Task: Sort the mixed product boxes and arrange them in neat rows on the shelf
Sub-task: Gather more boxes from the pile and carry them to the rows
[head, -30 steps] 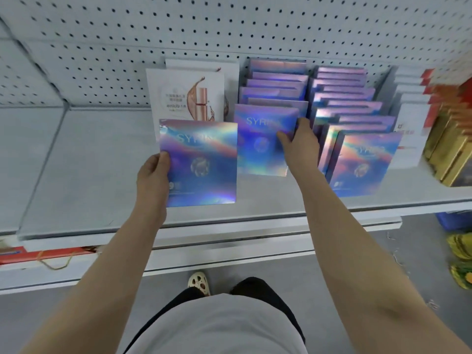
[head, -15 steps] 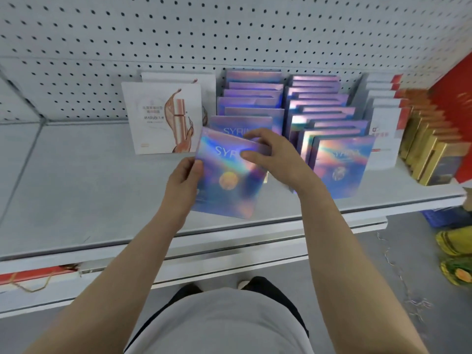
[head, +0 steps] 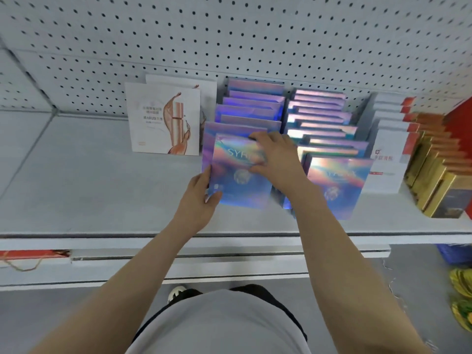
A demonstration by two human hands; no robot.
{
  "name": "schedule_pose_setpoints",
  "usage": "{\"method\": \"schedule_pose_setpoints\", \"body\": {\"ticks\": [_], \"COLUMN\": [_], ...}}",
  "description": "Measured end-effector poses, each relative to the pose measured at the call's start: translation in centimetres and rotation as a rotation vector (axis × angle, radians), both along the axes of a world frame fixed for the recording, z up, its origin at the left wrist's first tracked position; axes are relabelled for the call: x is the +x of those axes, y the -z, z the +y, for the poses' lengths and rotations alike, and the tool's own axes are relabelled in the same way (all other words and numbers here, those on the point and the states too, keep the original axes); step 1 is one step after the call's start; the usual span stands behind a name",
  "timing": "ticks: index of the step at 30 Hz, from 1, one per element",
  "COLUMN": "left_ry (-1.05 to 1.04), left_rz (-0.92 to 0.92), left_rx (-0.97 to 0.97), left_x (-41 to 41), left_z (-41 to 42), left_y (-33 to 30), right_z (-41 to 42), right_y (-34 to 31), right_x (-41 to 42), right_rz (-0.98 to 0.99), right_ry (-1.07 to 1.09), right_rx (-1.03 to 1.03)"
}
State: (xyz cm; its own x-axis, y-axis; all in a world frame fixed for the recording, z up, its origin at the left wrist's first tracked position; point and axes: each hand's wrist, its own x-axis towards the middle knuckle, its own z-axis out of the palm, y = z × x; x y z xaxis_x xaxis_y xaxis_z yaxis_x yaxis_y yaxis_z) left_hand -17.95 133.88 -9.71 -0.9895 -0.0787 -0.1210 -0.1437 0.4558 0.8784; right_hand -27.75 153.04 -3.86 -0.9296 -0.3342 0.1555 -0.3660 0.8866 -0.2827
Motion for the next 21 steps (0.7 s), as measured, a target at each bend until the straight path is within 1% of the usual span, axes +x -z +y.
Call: {"method": "schedule_pose_setpoints", "body": {"ticks": [3,7,13,16,19,21], "left_ry": [-0.022,-0.048,-0.113,-0.149,-0.241,-0.308], "left_rz": [0.024,0.019,0.015,-0.004,0.014,0.036], "left_rx": [-0.015,-0.031,-0.021,-0.020,0.021,-0.001], "left_x": [-0.2,-0.3,-0.2,0.0,1.1,2.3], "left_z": [0.4,1.1,1.6,1.6,1.1,0.2], "left_y": [-0.2,-0.2,-0.4,-0.4,-0.5,-0.7], "right_z": [-0.2,-0.4,0.0,0.0,-0.8,-2.1], "right_y": [-0.1,0.0,-0.1,-0.3,-0.6,-0.6], "right_x": [-0.5,-1.0,-1.3,-1.4,-1.2,-0.8], "right_rz": [0.059,0.087,0.102,0.141,0.237,0.275], "right_ry": [0.008,0.013,-0.043,-0.064,-0.078,-0.114], "right_rx": [0.044,0.083,0.121,0.142,0.095,0.033]}}
